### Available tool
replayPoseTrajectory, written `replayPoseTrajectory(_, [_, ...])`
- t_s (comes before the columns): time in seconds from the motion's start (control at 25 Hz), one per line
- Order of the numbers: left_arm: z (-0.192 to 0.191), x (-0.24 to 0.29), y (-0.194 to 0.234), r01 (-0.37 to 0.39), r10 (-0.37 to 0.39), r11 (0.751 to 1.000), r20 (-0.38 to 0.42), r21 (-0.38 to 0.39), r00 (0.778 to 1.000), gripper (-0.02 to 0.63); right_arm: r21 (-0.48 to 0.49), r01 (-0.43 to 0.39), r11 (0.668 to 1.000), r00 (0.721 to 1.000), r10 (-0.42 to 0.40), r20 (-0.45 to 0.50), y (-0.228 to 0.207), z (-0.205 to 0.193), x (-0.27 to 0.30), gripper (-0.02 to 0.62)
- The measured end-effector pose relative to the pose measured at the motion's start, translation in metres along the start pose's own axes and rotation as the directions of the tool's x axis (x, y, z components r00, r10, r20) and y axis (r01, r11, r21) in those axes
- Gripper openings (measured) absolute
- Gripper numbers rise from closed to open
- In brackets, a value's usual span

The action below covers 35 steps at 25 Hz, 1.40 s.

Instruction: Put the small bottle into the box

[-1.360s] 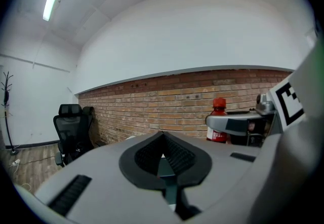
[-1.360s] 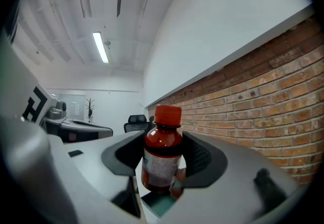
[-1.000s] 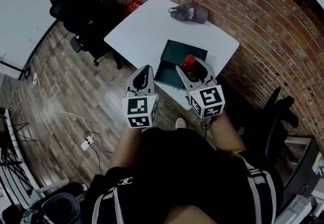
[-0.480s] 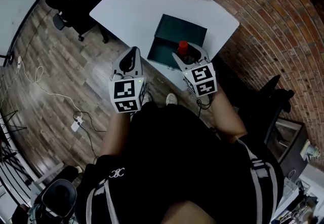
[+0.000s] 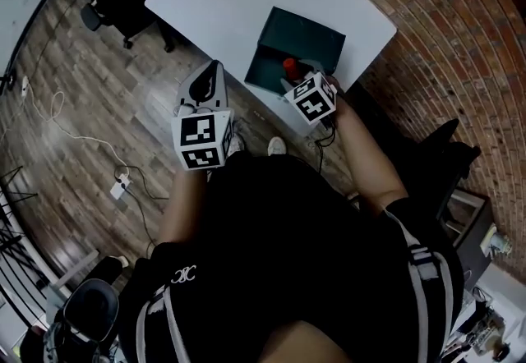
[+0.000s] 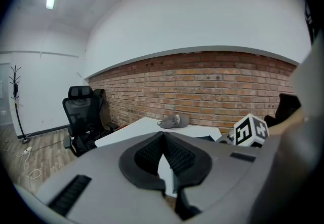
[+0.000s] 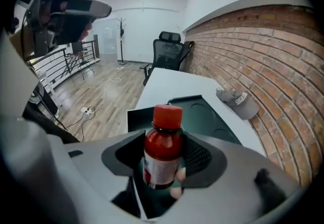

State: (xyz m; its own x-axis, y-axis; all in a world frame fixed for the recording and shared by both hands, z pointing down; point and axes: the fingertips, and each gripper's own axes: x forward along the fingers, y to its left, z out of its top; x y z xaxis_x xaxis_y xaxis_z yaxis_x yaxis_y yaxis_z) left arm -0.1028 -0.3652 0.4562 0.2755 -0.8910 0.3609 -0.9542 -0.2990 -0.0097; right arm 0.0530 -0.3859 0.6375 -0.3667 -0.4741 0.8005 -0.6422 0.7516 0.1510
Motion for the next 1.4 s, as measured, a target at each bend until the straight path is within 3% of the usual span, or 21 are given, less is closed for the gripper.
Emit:
replayPoseTrajectory(0.28, [-0.006,-0.006,0.017,-0.042,0.042,0.999,-0.009,-0.012,0.999,0.009,-0.056,-0.051,0.997,0.988,0.043,-0.146,0.007,-0.023,0.040,0.222])
replayPoseTrajectory(0.76, [-0.012,-0.008,0.039,-0.083,0.083,0.997,-0.037,-0.003,0.996,0.009,-0.018,-0.091,0.996,0.956,0.082,-0.282,0.004,-0.041,0.080,0.222])
replayPoseTrajectory(1.12, [-0.013,-0.005,0.040,-0.075,0.075,0.997,-0.048,0.014,0.996,0.009,-0.011,-0.115,0.993,0.936,0.105,-0.337,0.010,-0.046,0.089,0.224])
replayPoseTrajectory(1.4, [-0.012,-0.001,0.040,-0.063,0.064,0.998,-0.043,0.026,0.997,0.009,0.019,-0.118,0.993,0.958,0.118,-0.262,0.007,-0.032,0.081,0.224])
